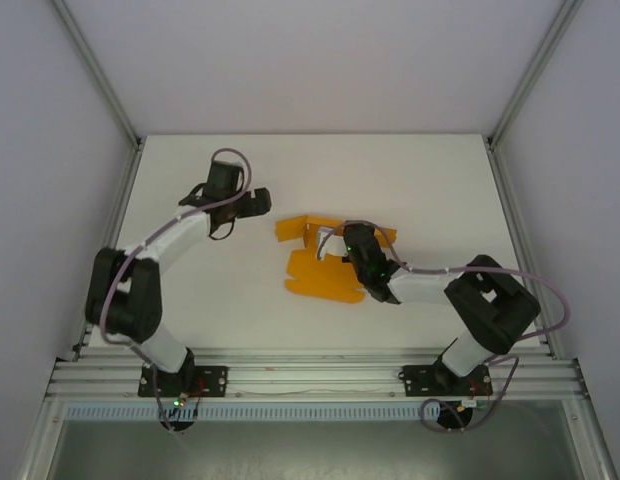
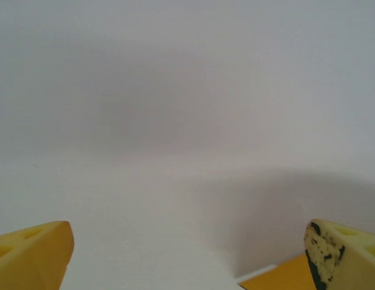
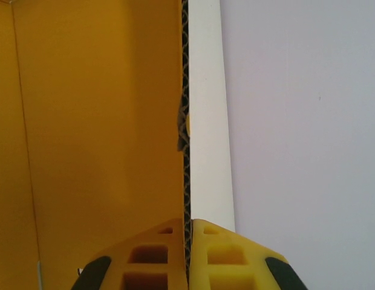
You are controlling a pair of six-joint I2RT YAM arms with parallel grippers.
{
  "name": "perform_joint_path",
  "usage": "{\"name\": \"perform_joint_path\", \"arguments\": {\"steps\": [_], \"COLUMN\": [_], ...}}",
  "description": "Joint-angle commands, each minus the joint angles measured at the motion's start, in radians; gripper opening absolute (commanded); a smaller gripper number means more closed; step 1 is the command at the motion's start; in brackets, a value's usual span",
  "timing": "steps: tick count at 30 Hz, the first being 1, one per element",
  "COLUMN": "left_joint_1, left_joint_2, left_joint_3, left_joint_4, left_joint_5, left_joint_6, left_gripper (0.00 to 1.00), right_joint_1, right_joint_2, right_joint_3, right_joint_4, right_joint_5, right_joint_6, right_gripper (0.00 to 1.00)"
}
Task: Assemble paper box
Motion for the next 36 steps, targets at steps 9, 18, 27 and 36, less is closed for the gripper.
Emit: {"name": "perform_joint_path", "arguments": {"steps": [9, 18, 27, 36], "left_joint_1": [-0.072, -0.138, -0.220, -0.220], "left_joint_2": [0.091, 0.079, 0.138, 0.105], "left_joint_3": [-0.049, -0.178, -0.230, -0.343], "left_joint_4": [0.020, 0.258, 0.488, 0.611], "left_joint_5": [0.305, 0.496, 0.470, 0.400], "left_joint_6": [0.098, 0.147, 0.183, 0.161], "left_gripper": [0.46, 0.42, 0.47, 0.46], "right_joint_1": [-0.023, -0.032, -0.026, 0.006], "right_joint_2": [0.008, 0.012, 0.009, 0.016], "right_joint_3": [0.004, 0.019, 0.020, -0.045], "right_joint_4": [-0.108, -0.151, -0.212, -0.164], "right_joint_5": [-0.011, -0.027, -0.034, 0.033], "right_joint_6": [0.060, 0.063, 0.047, -0.019], "right_gripper": [0.00, 0.00, 0.00, 0.00]}}
